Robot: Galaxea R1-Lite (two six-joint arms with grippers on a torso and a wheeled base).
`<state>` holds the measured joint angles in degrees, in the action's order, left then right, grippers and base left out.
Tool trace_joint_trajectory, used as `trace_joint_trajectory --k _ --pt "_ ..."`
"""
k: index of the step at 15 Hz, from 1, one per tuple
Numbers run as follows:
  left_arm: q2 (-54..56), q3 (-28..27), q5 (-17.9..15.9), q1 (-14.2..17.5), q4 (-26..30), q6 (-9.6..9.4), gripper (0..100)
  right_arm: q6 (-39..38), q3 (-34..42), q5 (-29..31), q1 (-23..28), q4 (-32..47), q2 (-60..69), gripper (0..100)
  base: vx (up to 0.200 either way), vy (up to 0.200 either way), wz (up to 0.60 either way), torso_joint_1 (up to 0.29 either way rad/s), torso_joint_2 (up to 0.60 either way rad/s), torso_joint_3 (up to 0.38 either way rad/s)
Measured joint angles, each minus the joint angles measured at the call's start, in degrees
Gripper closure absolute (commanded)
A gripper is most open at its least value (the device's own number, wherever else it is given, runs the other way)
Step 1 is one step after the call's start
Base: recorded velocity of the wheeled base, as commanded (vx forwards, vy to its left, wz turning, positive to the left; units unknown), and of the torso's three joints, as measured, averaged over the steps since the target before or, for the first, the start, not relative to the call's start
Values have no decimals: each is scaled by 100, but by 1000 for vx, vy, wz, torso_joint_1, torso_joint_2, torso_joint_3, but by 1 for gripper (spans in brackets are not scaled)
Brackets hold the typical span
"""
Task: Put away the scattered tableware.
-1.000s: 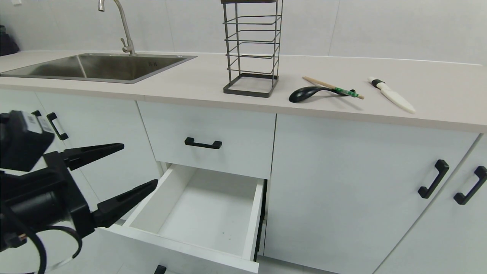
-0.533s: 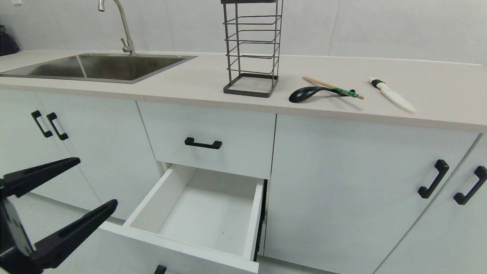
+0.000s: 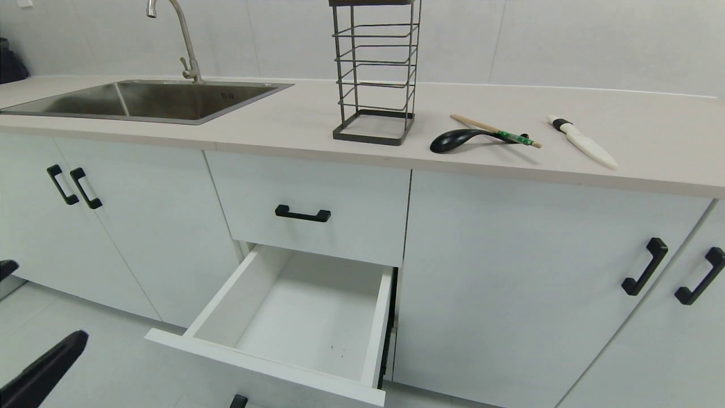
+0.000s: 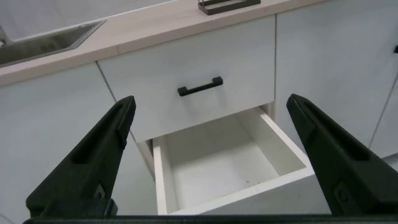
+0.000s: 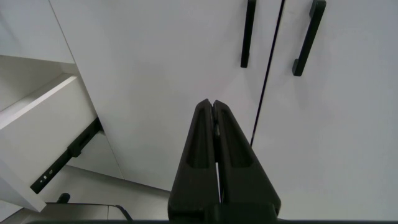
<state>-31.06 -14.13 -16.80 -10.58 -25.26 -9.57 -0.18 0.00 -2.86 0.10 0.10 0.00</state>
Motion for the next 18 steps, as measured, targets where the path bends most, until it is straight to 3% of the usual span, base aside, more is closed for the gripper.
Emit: trace_joint_trajectory --k 4,9,15,18 --pt "964 485 13 375 112 0 0 0 0 -2 0 0 0 100 0 0 0 0 0 0" --pt "2013 608 197 1001 1165 51 0 0 0 -2 0 0 0 100 0 0 0 0 0 0" --pt "2682 1111 391 1201 1424 65 0 0 0 2 0 0 0 100 0 0 0 0 0 0" --pt "2939 1378 736 1115 2171 66 0 0 0 0 0 0 0 100 0 0 0 0 0 0"
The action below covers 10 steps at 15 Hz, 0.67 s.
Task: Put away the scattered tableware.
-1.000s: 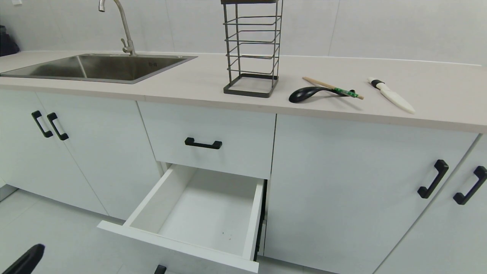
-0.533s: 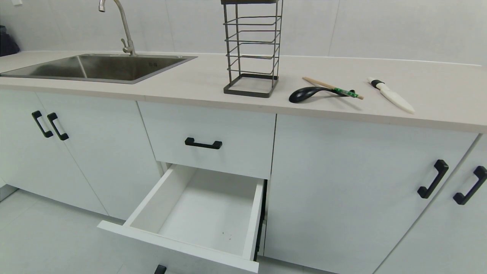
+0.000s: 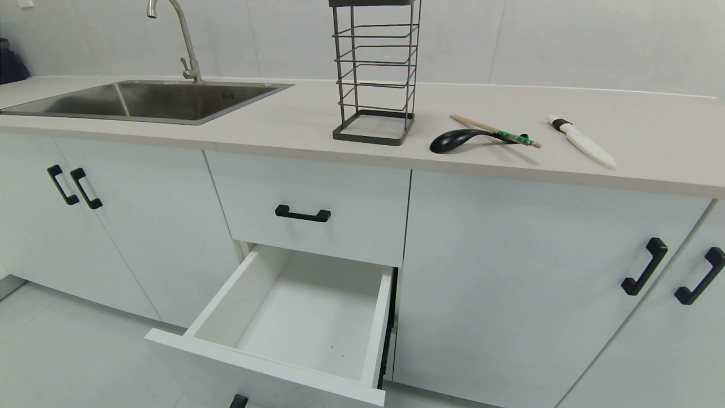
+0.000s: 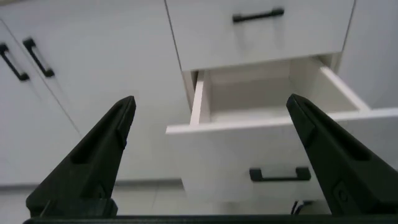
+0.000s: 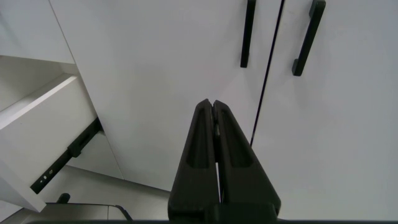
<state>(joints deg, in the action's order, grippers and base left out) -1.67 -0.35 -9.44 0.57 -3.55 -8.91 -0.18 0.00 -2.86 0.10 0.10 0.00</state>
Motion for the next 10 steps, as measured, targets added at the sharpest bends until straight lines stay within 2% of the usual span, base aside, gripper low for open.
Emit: trace_joint_trajectory --k 3,7,9,10 --pt "138 22 354 -50 312 473 0 0 0 0 0 1 0 100 0 0 0 0 0 0" --pt "167 33 394 -57 330 638 0 2 0 -2 0 0 0 100 0 0 0 0 0 0" --pt "167 35 396 -57 339 662 0 0 0 -2 0 0 0 100 0 0 0 0 0 0" --pt "167 35 397 -57 339 744 0 0 0 0 0 0 0 100 0 0 0 0 0 0"
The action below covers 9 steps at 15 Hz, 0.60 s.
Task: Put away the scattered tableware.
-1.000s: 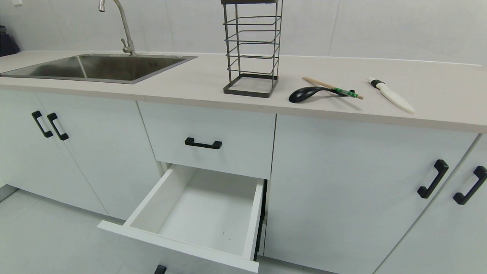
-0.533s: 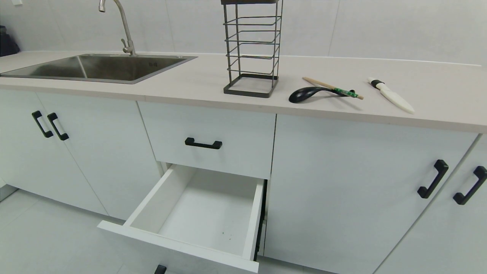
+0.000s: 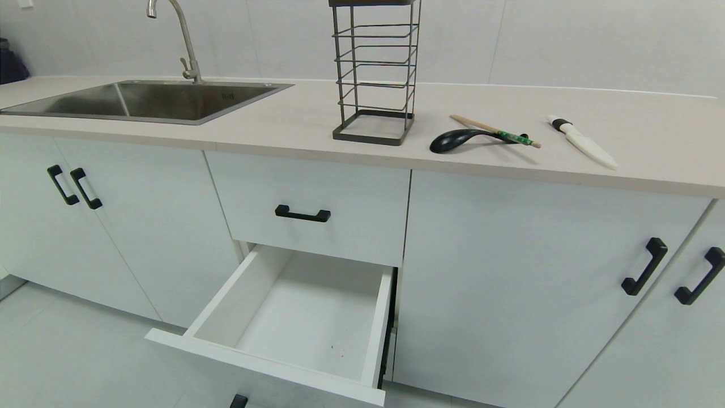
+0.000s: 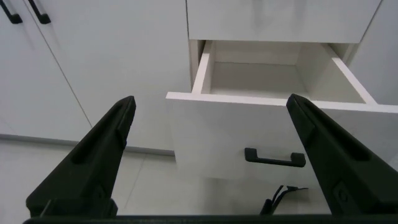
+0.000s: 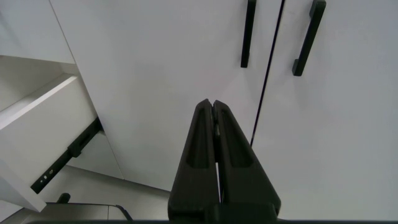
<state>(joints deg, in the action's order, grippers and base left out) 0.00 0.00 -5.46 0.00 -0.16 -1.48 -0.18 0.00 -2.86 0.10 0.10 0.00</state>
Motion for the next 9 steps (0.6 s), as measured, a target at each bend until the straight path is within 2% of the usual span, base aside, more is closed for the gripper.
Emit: trace_joint_trajectory --k 1,5,9 --pt "0 0 10 0 0 44 0 2 0 -2 0 0 0 100 0 0 0 0 0 0" --pt "0 0 166 0 9 118 0 0 0 0 0 -2 0 100 200 0 0 0 1 2" --pt "0 0 167 0 11 116 0 0 0 -2 0 0 0 100 0 0 0 0 0 0"
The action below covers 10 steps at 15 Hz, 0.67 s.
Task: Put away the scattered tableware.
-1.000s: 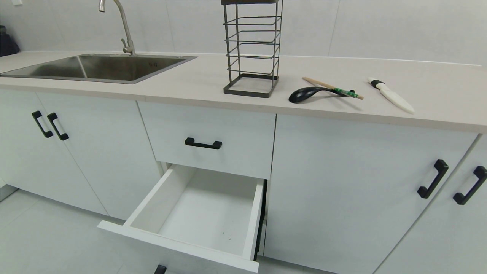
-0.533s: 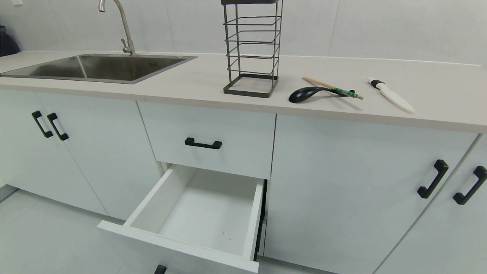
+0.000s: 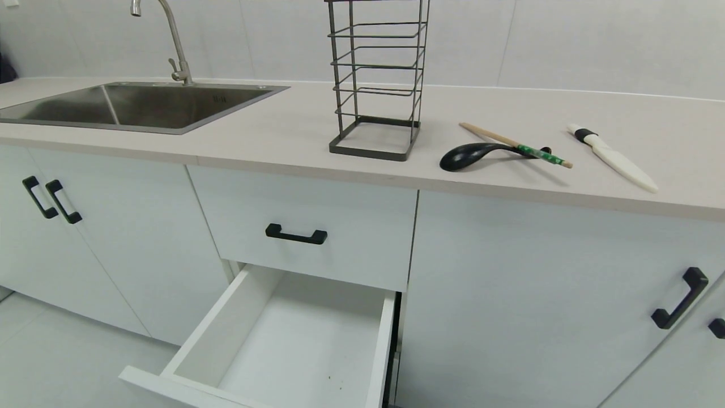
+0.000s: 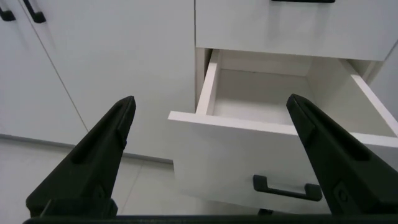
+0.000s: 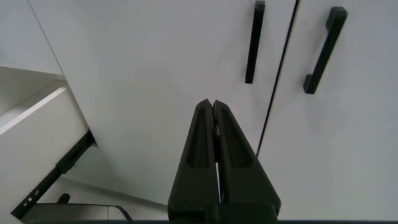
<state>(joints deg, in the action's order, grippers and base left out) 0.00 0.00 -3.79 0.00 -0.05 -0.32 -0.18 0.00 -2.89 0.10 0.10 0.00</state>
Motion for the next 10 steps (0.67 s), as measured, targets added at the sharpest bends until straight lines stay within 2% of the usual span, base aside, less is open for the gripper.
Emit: trace_joint_trajectory --k 4,8,10 --pt "0 0 0 -2 5 0 0 0 0 0 0 9 0 100 0 0 0 26 -44 -8" --pt "0 0 2 0 5 -1 0 2 0 0 0 6 0 100 0 0 0 221 -97 -115" --pt "0 0 2 0 5 -1 0 0 0 2 0 6 0 100 0 0 0 261 -486 -242"
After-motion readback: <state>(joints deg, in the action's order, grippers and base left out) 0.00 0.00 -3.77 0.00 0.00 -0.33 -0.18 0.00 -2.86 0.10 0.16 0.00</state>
